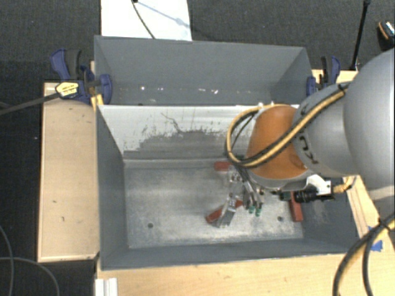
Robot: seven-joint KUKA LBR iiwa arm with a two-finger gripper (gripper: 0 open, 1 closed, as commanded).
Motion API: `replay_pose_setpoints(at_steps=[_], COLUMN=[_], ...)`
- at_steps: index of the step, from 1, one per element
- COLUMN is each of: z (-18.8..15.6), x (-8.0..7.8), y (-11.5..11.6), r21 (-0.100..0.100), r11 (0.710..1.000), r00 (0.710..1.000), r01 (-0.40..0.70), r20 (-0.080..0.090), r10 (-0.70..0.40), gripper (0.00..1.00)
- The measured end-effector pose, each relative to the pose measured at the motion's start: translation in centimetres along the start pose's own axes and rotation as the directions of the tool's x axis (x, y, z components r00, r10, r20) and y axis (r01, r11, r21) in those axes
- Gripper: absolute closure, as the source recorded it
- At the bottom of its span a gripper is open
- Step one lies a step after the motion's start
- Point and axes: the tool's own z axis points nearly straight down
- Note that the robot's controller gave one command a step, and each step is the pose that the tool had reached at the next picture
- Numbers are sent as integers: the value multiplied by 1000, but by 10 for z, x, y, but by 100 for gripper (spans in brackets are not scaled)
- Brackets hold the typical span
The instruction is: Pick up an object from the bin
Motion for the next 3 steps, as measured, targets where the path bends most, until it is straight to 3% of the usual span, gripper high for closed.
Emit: replay_pose_setpoints(at_steps=[1,2,3], z=[-1,-123,-226], x=[-1,3,11], y=[-2,-3,-26], r21=[2,0,2], r11=[1000,1000,981], r00=[1000,1000,981], r01=[0,-24,194], r20=[1,5,5], r10=[0,24,-194], gripper=[100,100,100])
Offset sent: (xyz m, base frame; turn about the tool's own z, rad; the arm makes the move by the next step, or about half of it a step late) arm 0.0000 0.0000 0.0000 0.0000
